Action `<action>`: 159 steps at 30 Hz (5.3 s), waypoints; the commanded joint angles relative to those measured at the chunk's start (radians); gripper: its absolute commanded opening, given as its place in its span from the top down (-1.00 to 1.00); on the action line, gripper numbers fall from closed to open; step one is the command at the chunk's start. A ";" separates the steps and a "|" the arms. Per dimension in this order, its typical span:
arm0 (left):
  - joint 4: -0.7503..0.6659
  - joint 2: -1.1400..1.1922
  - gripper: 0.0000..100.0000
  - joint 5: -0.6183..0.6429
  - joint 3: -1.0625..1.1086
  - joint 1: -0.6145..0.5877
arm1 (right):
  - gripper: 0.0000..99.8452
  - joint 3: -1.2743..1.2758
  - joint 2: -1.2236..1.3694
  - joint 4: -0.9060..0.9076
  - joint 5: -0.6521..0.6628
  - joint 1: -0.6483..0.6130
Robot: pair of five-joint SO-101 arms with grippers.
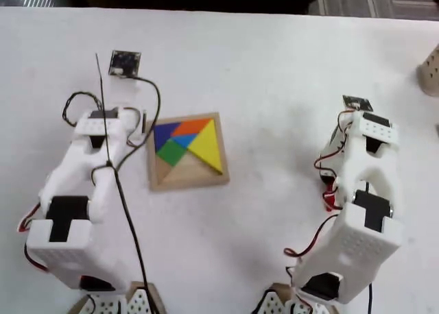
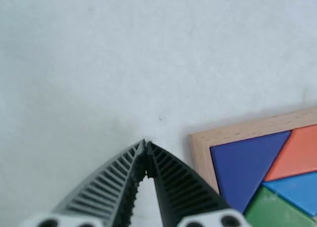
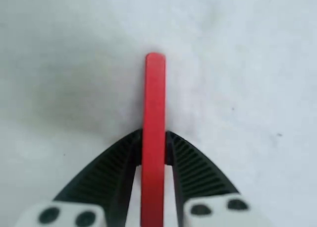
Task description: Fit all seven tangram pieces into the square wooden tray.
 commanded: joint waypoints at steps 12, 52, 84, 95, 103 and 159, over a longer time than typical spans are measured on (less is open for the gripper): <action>0.144 -0.062 0.95 -0.008 -0.017 -0.024 | 0.96 0.029 -0.449 0.283 0.040 -0.191; 0.002 -0.349 0.71 0.270 0.193 -0.326 | 0.82 0.031 -0.246 -0.140 0.600 -1.026; 0.002 -0.349 0.71 0.269 0.195 -0.274 | 0.82 0.074 -0.662 0.208 0.270 -0.702; 0.003 -0.463 0.96 0.068 0.298 -0.101 | 0.96 0.470 -0.972 0.047 -0.020 -0.344; 0.003 -0.572 0.96 0.002 0.382 0.251 | 0.96 0.760 -1.063 -0.096 0.074 -0.148; 0.081 -0.455 0.96 -0.015 0.457 0.713 | 0.96 0.945 -1.167 -0.229 0.195 -0.018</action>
